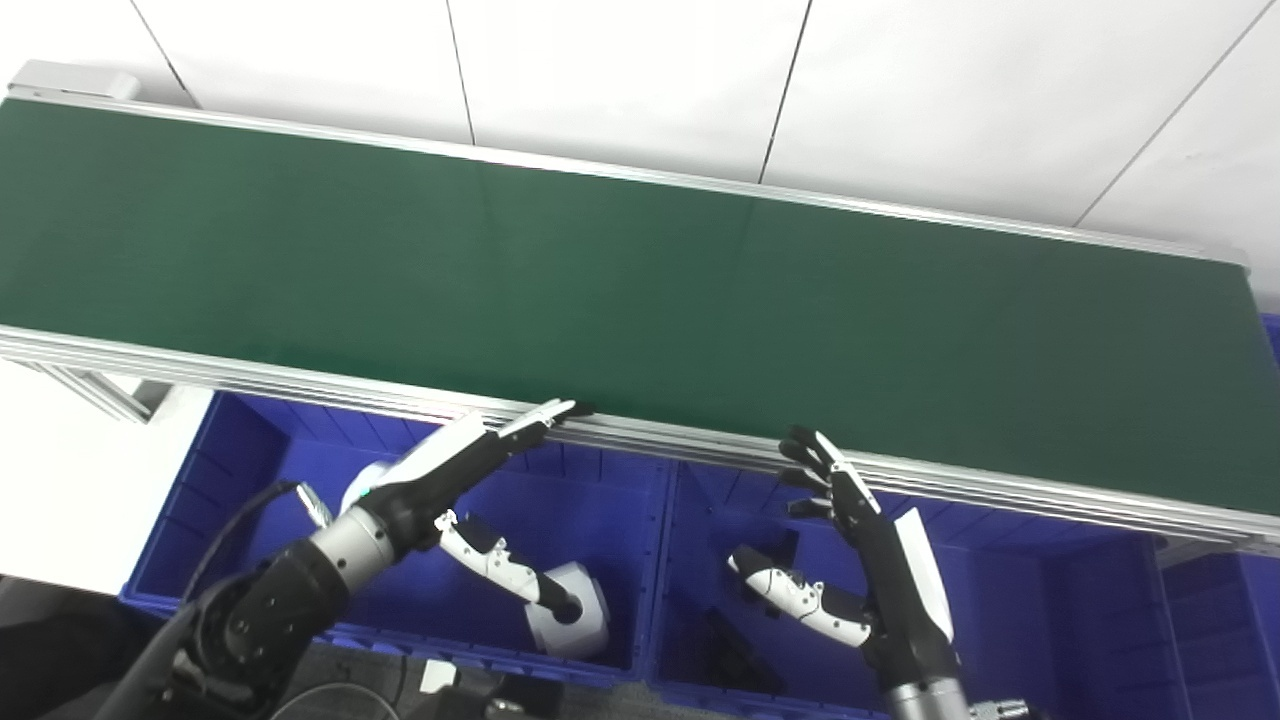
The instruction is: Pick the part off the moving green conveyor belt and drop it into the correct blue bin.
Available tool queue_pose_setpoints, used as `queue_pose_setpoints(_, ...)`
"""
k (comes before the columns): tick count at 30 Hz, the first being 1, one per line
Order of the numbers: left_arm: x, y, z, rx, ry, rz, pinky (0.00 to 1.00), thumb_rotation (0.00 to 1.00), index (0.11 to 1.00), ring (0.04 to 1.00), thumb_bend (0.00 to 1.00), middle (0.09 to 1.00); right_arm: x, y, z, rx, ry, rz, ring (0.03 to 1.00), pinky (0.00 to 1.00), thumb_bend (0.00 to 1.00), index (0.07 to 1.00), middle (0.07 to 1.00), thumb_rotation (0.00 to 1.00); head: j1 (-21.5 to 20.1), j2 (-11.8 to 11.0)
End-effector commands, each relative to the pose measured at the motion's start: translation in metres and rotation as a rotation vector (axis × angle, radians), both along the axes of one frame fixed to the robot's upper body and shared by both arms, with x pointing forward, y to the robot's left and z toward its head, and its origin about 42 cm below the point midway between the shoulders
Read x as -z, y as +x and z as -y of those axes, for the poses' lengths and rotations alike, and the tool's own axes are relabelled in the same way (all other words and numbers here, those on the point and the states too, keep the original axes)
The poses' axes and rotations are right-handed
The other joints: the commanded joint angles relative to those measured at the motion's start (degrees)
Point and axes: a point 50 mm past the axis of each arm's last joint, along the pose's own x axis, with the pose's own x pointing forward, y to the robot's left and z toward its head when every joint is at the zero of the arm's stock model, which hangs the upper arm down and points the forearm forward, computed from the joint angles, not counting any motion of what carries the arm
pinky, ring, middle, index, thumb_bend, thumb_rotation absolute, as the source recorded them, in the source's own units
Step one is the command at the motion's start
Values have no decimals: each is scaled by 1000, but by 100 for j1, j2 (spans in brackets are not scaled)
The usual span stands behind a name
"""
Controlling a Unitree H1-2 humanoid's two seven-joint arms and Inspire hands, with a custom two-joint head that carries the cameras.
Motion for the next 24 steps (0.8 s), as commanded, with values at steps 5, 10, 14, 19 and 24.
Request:
queue_pose_setpoints(5, -6, -4, 15, 17, -131, 51, 896, 320, 960, 966, 733, 994, -11, -4, -6, 1, 14, 32, 797, 685, 651, 893, 850, 373, -220, -77)
queue_pose_setpoints(10, 0, -12, 14, -20, -180, 19, 907, 319, 958, 969, 751, 998, -11, -7, -8, -7, 5, 25, 804, 687, 645, 896, 854, 378, -321, -82)
queue_pose_setpoints(14, 6, -16, 10, -68, -236, 29, 902, 296, 980, 964, 723, 998, -11, -8, -8, -8, 10, 16, 821, 708, 642, 899, 864, 361, -371, -69)
queue_pose_setpoints(19, 9, -19, 6, -127, -266, 28, 876, 341, 999, 953, 716, 994, -11, -8, -7, -1, 17, 10, 840, 740, 644, 902, 875, 347, -391, -66)
queue_pose_setpoints(24, 8, -22, 7, -149, -273, 38, 879, 361, 993, 951, 706, 987, -11, -8, -6, 3, 11, 7, 846, 742, 647, 900, 876, 356, -383, -73)
